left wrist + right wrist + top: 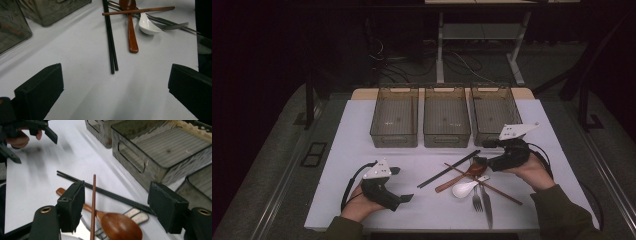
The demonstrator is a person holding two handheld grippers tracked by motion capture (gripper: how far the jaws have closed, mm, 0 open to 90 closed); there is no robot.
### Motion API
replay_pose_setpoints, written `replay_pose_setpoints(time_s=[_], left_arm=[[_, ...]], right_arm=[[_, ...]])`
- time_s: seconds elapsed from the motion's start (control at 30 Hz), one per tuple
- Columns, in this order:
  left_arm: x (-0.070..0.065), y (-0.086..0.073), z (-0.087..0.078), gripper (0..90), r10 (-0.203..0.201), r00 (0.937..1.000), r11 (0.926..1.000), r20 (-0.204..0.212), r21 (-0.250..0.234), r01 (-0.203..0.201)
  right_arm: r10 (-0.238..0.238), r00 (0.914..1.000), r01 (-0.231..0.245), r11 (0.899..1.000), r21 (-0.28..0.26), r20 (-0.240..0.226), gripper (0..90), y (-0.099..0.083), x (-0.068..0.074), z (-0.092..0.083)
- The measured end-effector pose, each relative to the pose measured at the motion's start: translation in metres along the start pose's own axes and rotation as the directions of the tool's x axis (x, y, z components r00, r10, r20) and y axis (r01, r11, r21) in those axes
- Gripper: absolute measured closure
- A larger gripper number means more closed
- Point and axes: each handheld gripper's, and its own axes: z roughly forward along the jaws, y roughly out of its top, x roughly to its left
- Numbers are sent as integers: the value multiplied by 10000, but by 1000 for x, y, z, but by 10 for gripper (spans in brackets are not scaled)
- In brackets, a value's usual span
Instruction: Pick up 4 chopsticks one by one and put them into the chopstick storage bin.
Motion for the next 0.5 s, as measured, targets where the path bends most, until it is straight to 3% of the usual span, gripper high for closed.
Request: replay_pose_setpoints(time_s=[0.5], left_arm=[[1,0,-4,0,-50,9999,10000,-129,-60,50]], right_arm=[[341,9993,-336,9989,331,-148,316,-38,8,-13]])
